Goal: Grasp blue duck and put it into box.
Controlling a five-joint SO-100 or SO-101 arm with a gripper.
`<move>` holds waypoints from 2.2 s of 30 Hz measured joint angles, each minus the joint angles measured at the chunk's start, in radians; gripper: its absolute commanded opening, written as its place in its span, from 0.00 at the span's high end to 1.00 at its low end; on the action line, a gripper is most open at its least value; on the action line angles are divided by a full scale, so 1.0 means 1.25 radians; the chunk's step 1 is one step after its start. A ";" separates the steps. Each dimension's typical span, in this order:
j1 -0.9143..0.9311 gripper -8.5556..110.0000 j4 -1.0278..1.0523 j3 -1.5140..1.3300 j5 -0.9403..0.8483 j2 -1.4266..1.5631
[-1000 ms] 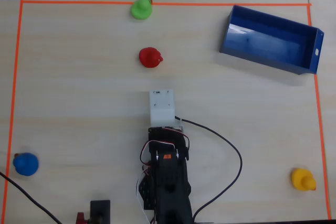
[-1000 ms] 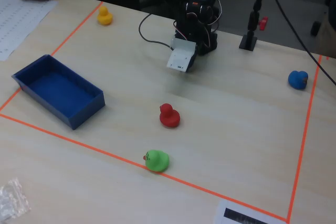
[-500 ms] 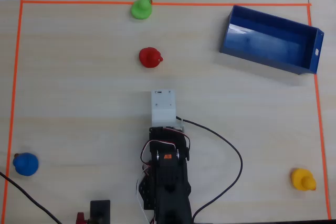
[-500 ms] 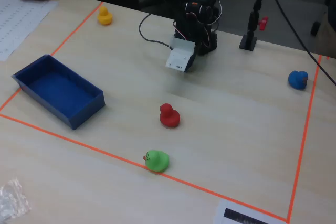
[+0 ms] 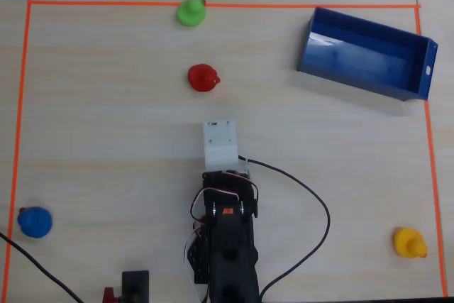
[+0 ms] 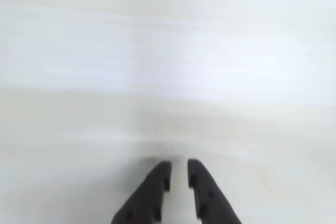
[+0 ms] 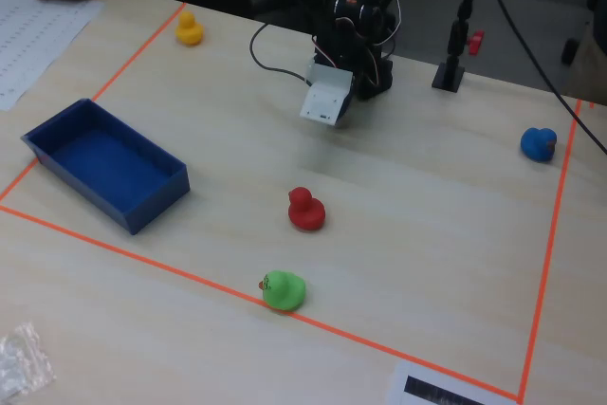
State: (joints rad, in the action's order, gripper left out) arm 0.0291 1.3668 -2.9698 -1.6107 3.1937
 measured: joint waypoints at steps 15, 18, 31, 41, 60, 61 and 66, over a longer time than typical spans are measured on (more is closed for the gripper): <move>-0.682 0.72 0.182 0.749 0.472 -0.811; -0.779 0.72 0.123 0.784 0.556 -0.904; -0.939 0.71 0.098 1.058 0.734 -1.199; -1.069 0.71 0.136 1.295 0.834 -1.421; -1.133 0.70 0.210 1.686 0.880 -1.740; -1.133 0.70 0.215 1.706 0.880 -1.752; -1.133 0.71 0.225 1.805 0.880 -1.826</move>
State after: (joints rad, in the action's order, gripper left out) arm -1.3867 1.6475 -0.7133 -0.5108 0.9112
